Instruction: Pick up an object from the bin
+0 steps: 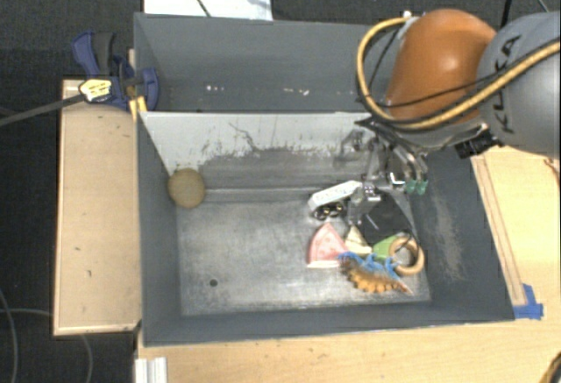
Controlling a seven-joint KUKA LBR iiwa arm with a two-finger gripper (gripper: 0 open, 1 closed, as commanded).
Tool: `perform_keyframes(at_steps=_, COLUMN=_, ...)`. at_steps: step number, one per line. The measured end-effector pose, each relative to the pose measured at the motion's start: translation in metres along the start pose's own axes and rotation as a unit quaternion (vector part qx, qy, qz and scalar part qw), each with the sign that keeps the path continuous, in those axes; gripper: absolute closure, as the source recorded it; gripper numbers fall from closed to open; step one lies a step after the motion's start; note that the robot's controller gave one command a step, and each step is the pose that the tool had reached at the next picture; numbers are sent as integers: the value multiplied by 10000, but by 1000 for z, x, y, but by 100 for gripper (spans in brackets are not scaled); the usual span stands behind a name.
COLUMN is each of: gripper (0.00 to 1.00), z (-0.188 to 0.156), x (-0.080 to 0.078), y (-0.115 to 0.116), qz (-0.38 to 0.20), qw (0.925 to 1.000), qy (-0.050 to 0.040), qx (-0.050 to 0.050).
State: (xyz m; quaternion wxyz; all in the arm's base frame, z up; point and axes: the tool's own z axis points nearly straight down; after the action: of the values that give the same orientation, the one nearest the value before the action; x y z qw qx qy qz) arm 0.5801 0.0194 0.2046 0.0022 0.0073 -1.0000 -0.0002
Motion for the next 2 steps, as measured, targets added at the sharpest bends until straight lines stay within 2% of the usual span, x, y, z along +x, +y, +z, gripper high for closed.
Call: perform_keyframes(at_steps=2, gripper=0, z=3, x=-3, y=-1, qz=174, qw=9998, qy=-72, qx=-4)
